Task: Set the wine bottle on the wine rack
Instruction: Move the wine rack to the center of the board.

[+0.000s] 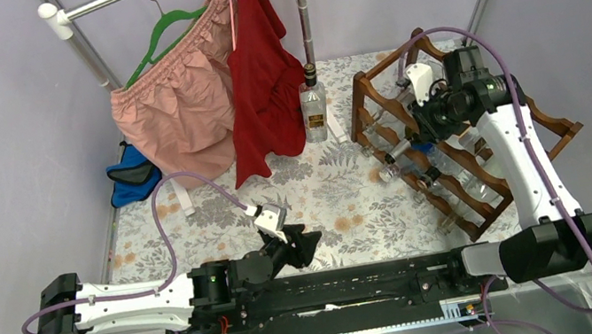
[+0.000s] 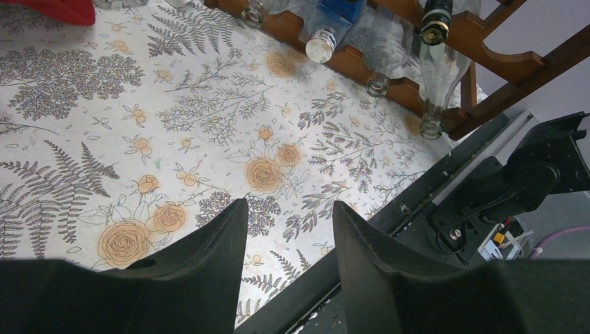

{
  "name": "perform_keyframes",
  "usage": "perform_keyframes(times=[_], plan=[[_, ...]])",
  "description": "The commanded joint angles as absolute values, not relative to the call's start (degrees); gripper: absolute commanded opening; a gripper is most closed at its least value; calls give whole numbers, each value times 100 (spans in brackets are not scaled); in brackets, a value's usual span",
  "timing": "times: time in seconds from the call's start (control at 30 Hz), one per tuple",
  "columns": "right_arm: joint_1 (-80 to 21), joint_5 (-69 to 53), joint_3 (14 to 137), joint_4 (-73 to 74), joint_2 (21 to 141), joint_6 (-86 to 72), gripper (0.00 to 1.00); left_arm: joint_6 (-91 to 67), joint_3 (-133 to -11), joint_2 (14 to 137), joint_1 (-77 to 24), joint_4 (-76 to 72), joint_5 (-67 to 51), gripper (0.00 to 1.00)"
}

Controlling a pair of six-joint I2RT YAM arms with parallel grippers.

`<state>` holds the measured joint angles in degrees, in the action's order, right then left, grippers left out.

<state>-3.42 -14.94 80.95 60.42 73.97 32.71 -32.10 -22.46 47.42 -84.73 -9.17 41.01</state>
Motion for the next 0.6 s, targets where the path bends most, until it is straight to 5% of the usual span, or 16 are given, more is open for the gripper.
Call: perform_keyframes(times=[0.0,0.57], plan=[[-202,-1458,8560,4710,7762,3536,3,-3303,-2241,4689,-8490,-926,4390,55],[-219,-2939,9111,4851,8370,4015,2,-3147,-2363,4901,-8491,-976,4533,55]])
